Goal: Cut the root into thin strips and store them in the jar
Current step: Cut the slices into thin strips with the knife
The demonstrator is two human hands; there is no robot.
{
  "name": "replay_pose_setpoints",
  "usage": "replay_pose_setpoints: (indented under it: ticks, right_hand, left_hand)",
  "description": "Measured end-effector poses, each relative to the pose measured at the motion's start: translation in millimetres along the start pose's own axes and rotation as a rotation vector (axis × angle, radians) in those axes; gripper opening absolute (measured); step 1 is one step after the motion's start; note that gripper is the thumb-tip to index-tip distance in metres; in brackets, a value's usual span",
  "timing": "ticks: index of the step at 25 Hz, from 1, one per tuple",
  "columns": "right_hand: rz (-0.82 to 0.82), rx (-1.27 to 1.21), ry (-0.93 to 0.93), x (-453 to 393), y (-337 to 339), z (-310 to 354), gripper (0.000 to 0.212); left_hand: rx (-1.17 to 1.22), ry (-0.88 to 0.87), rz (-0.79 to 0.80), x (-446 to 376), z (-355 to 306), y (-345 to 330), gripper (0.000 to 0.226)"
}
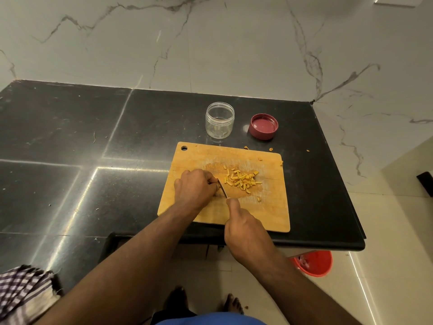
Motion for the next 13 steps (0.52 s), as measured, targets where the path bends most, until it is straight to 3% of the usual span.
replay_pose_setpoints:
  ticks: [13]
  right_hand:
    - [-0.129,-0.095,0.006,25,23,-15,0.038]
  left_hand:
    - [-0.019,-0.003,0.002,3,-3,5,0.015]
Point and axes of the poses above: each hand's wrist, its own x-axis away from the middle knuckle, its own y-axis out of the back of the hand, z = x × y, the point moved 10 cm from there along -x, towards the middle knuckle, and after that the axes turned 1 degree about -y, right-handed, at the moved point
